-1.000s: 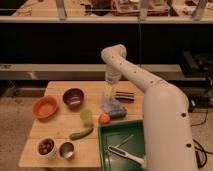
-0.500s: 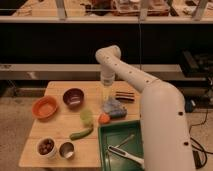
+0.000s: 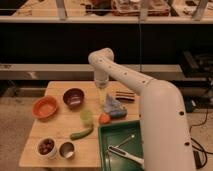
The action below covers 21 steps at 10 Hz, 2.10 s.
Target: Stack bowls on top of each other
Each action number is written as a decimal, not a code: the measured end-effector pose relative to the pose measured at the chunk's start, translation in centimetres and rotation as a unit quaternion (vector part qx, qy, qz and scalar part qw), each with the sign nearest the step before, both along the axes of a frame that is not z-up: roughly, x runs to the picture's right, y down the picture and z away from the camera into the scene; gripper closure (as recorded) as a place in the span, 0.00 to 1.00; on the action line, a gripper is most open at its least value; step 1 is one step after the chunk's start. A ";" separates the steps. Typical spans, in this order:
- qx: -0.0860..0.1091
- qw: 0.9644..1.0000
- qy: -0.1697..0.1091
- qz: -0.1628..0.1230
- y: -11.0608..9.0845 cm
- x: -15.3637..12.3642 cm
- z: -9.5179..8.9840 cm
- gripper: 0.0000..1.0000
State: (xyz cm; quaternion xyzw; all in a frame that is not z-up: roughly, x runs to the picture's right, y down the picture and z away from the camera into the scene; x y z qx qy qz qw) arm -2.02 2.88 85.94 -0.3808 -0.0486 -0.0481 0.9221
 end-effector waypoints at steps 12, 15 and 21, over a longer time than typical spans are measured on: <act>0.063 0.933 -0.290 -0.201 -1.1 -8.9 -1.3 0.20; 0.083 0.932 -0.286 -0.206 -0.9 -8.5 -1.3 0.20; 0.100 0.844 -0.388 -0.358 1.0 -14.0 3.4 0.20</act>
